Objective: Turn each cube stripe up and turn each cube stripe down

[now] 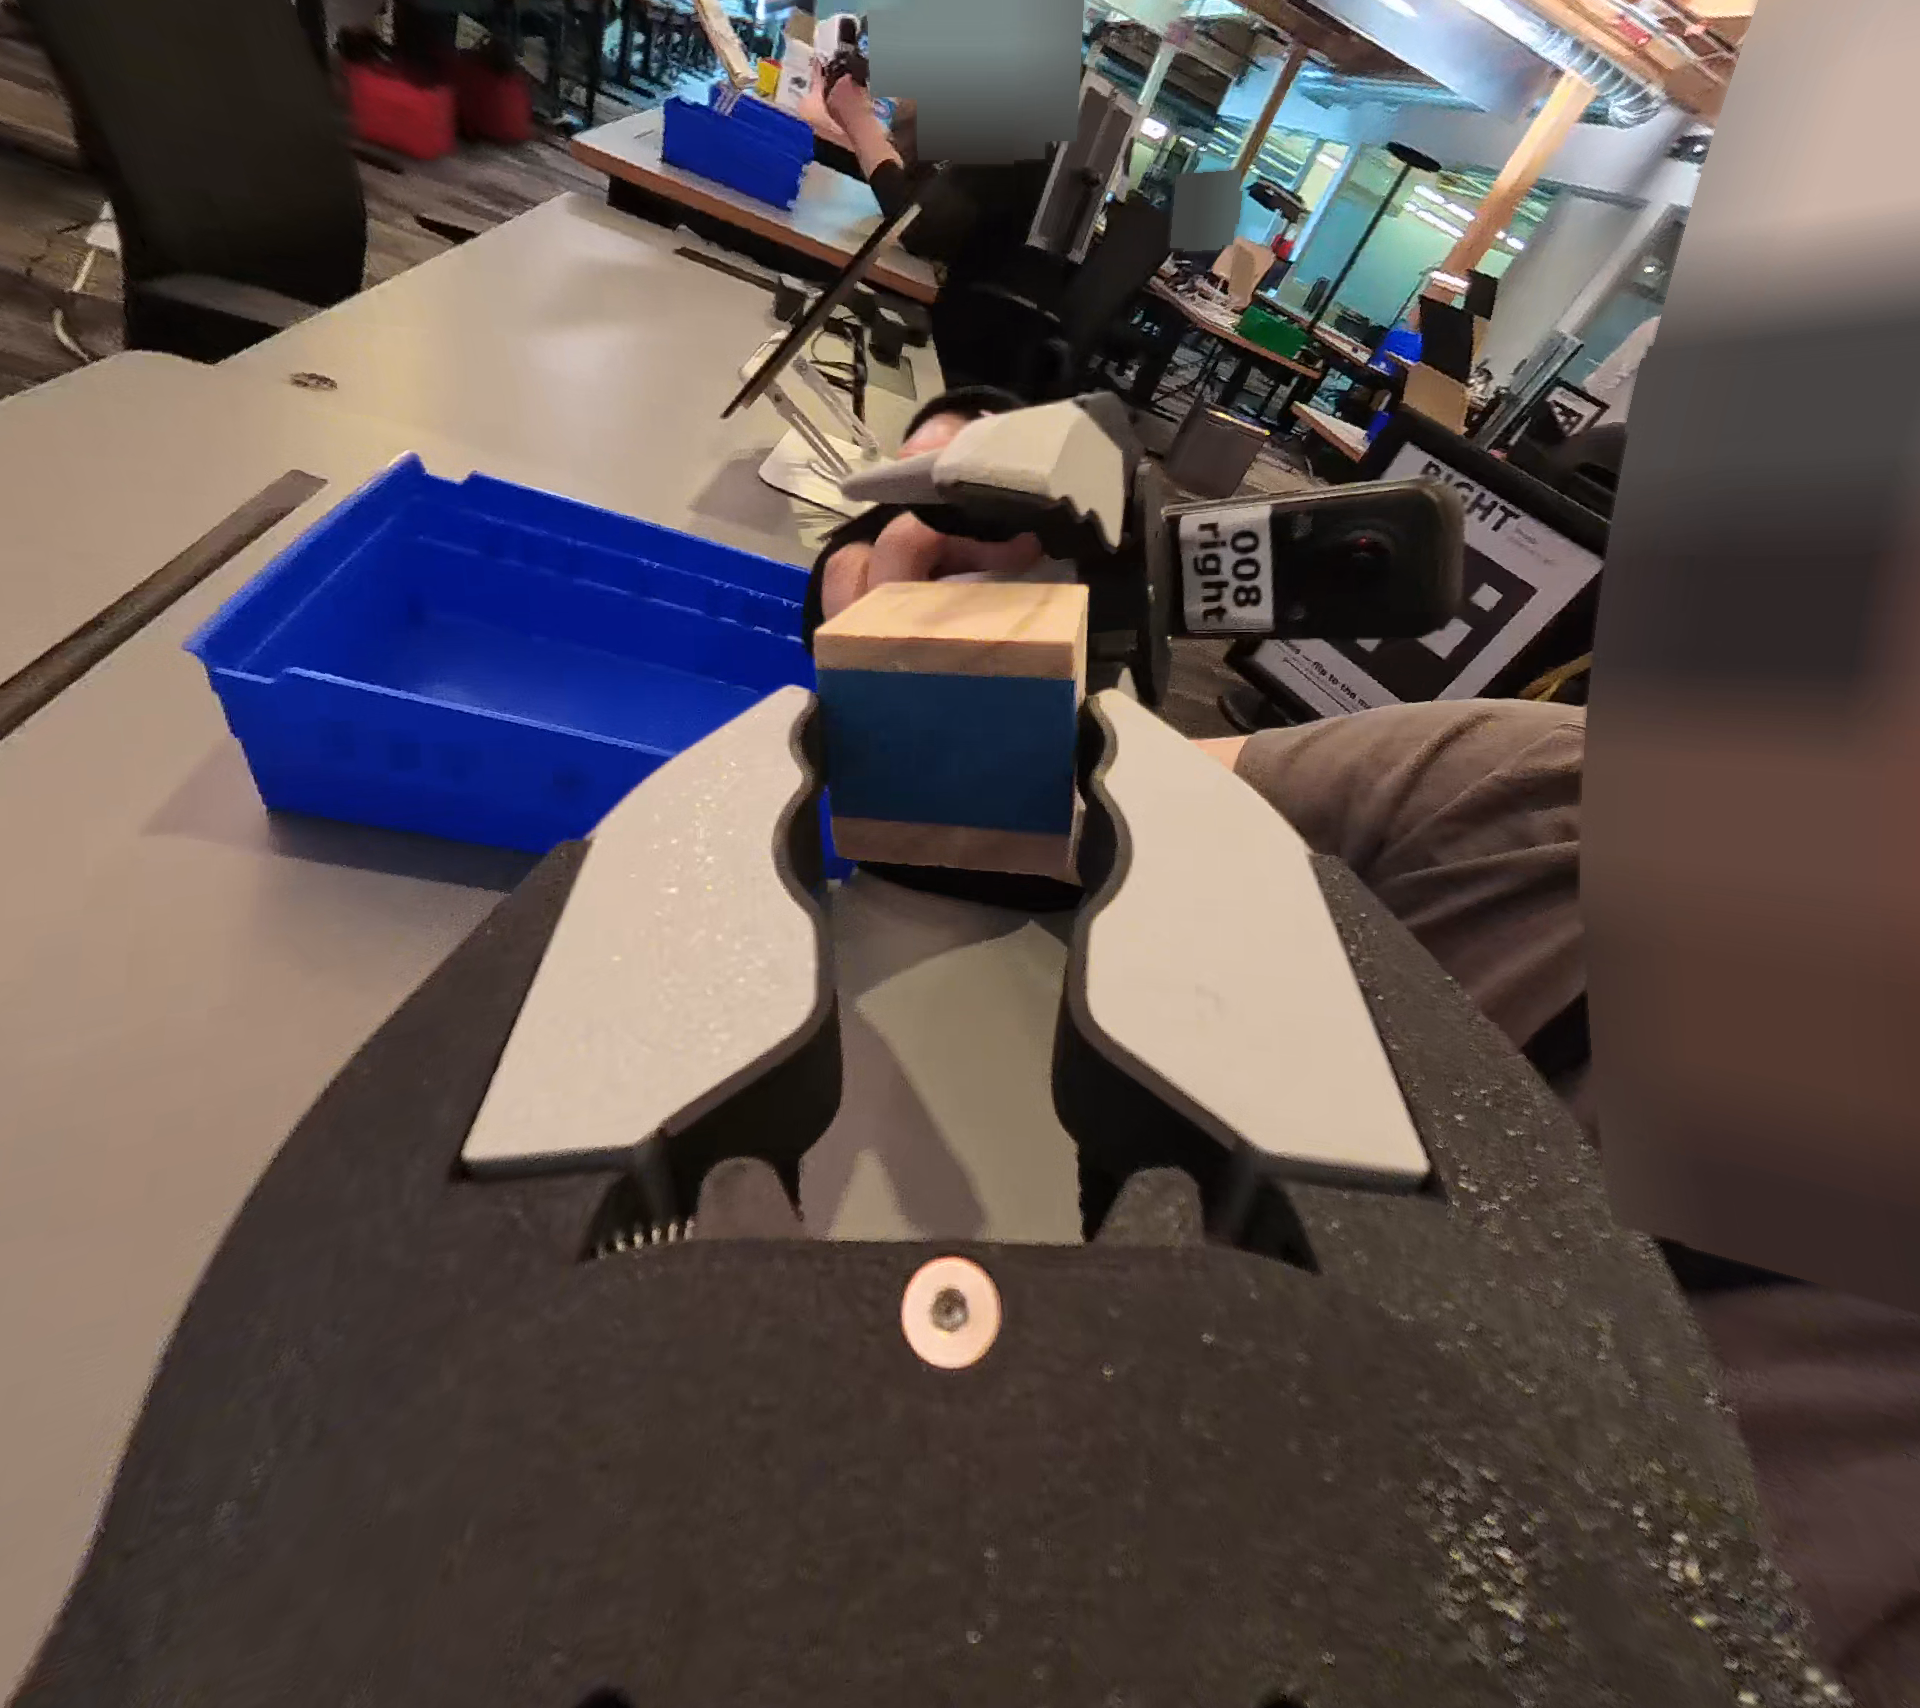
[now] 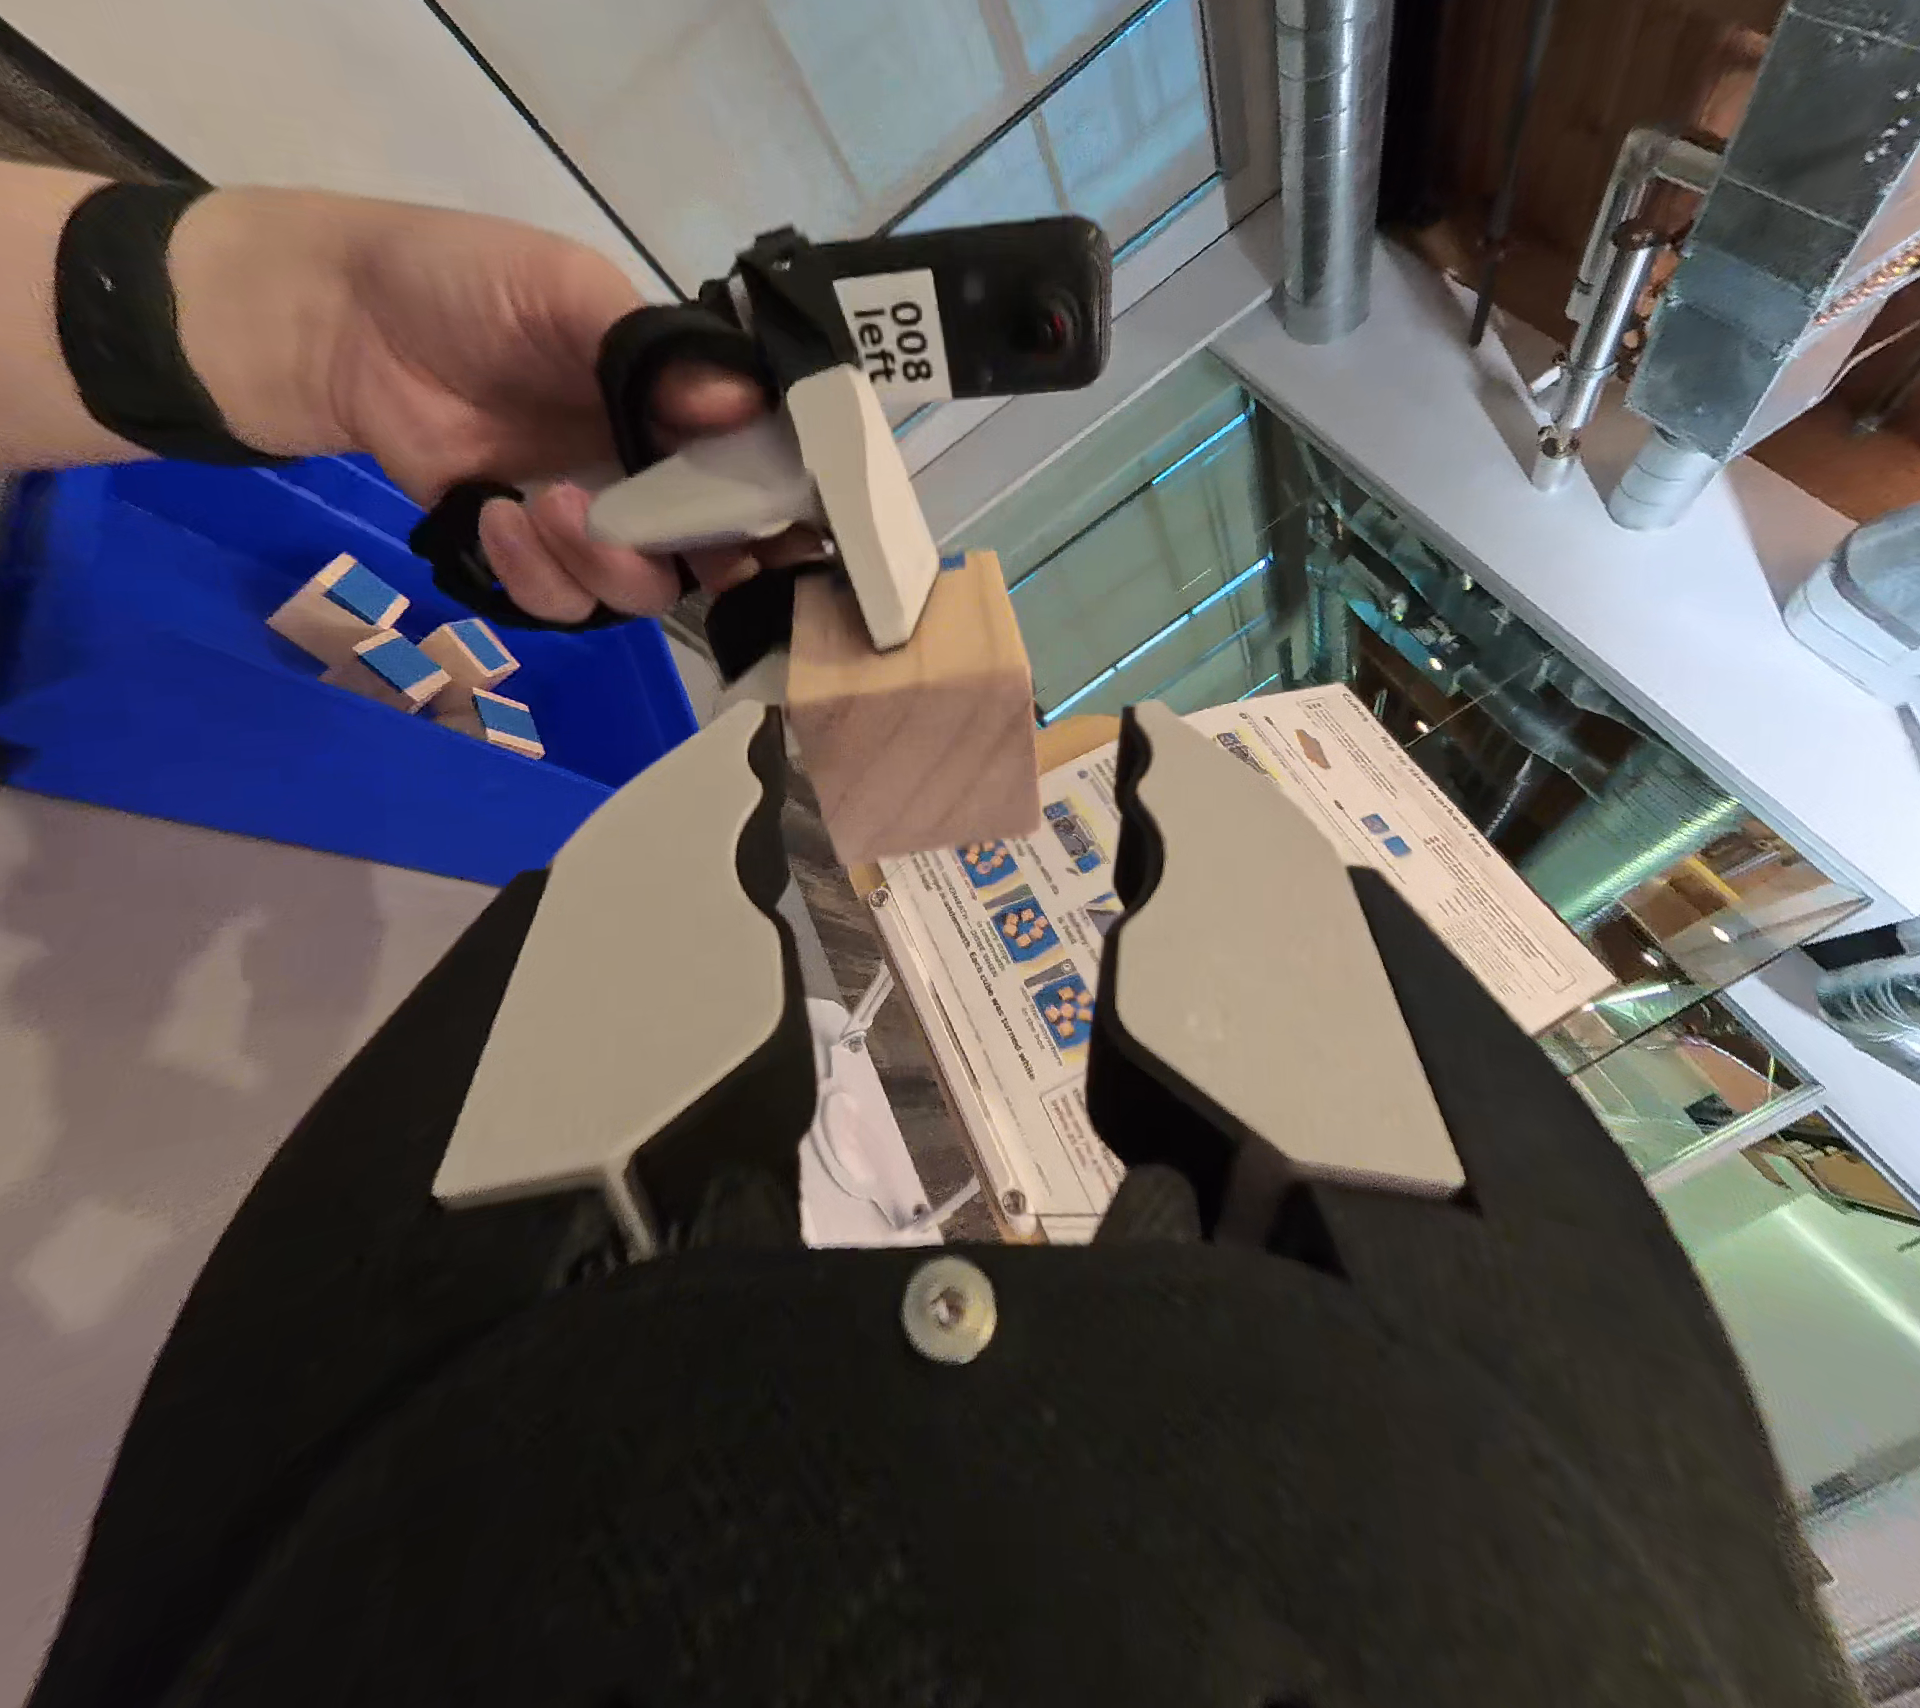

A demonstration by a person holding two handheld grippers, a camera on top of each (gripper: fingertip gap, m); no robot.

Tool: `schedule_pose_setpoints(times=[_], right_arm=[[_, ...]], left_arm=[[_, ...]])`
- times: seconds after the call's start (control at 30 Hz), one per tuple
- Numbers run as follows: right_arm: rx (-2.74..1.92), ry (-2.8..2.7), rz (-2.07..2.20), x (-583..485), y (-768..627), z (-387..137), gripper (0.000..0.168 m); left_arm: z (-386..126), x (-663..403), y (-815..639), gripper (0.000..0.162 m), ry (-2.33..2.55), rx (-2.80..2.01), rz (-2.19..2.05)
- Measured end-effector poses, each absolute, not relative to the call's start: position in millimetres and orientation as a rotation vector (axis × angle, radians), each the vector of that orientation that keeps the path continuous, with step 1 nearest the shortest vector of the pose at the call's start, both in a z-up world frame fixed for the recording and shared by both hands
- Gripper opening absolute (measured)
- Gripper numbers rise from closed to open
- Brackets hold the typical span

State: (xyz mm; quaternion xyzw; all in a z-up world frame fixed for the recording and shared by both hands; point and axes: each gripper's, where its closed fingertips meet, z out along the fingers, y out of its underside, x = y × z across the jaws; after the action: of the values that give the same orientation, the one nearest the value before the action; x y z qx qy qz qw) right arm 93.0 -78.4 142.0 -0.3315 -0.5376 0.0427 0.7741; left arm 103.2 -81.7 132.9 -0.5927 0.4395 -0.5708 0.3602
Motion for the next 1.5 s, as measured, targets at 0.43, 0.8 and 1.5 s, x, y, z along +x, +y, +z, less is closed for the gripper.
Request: schedule_pose_setpoints(times=[0.43, 0.8, 1.5], right_arm=[[-0.744, -1.243, -0.077, 73, -94, 152, 0.047], [-0.794, -1.226, -0.05, 75, -96, 145, 0.045], [-2.307, -0.467, 0.15, 336, 69, 6, 0.046]], left_arm=[[146, 92, -102, 0.045, 1.148, -1.429, -1.632], [144, 98, -112, 0.045, 1.184, -1.404, -1.73], [112, 28, -10, 0.049, 0.859, -1.705, -1.137]])
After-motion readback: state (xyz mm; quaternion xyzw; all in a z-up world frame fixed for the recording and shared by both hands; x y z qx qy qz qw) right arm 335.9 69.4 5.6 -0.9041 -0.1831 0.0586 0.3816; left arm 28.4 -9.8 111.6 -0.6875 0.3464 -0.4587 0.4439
